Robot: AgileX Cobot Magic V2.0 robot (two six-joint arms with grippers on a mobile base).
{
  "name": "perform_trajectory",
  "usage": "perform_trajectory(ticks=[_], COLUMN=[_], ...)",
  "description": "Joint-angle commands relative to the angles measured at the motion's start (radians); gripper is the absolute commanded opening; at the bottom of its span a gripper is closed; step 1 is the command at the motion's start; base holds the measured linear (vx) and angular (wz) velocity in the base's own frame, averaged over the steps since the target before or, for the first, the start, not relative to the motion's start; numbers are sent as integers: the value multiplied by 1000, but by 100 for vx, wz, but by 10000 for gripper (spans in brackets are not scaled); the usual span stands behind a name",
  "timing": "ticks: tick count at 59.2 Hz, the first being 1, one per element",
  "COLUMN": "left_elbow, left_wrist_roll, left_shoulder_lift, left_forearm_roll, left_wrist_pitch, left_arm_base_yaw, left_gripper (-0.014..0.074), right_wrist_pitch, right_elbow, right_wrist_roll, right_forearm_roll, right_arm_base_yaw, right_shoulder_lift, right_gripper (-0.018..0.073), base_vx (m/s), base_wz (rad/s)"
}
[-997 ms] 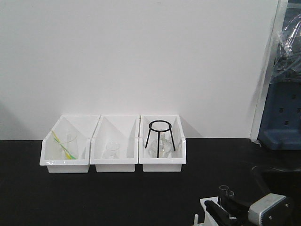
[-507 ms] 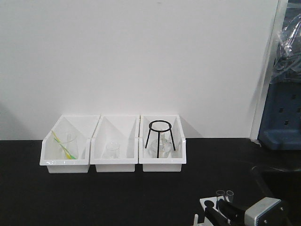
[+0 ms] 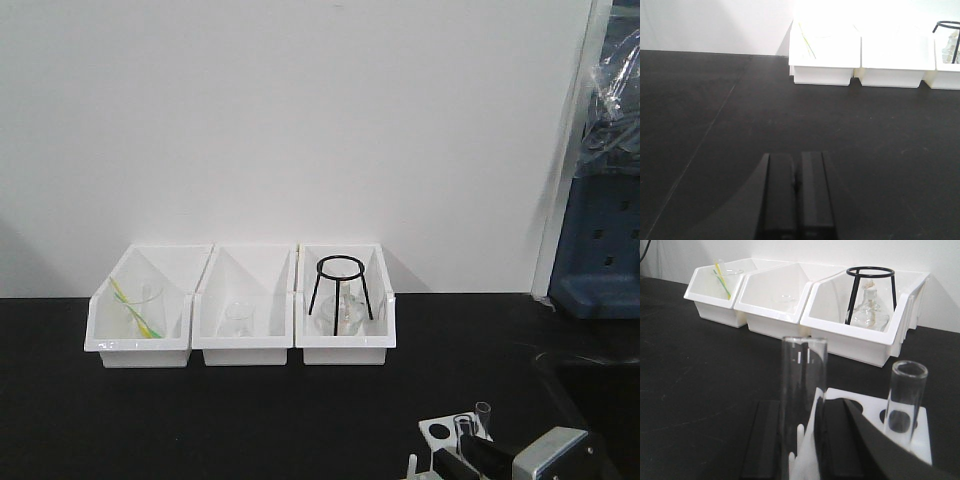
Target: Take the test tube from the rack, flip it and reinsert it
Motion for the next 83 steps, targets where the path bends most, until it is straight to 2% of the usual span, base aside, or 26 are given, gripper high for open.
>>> perform_trajectory(ticks=[1,12,28,35,50,63,73,78,83], left_elbow=[2,2,2,2,2,2,2,2,2], left_wrist_roll=[0,0,0,0,0,0,0,0,0], left_shoulder_lift=[-11,-11,-11,-11,-11,-11,-11,-11,-11], left_forearm_roll=[-5,-5,-5,-5,-5,-5,-5,-5,-5], left_wrist_pitch=[-79,-79,-79,-79,-79,-79,-79,-79,-79], left_arm_base_yaw=[-4,-4,-4,-4,-4,-4,-4,-4,-4], left_gripper=[-6,-6,-6,-6,-6,-6,-6,-6,-6], right_wrist_pitch=[-202,-202,-202,-202,-202,-181,-12,164,402], right_elbow=[-14,-14,-14,-14,-14,-14,-51,-98,-157], right_wrist_roll=[-12,-12,-12,-12,-12,-6,98,158,212], right_forearm_roll=[7,7,6,8,28,50,79,77,56], right_arm_base_yaw=[-6,-6,-6,-6,-6,-6,-6,-6,-3], right_shoulder_lift=[-30,-30,-30,-30,-60,-234,-411,-516,-625], right_gripper=[14,104,353,433,461,461,457,429,358], base_vx=[0,0,0,0,0,0,0,0,0], base_wz=[0,0,0,0,0,0,0,0,0])
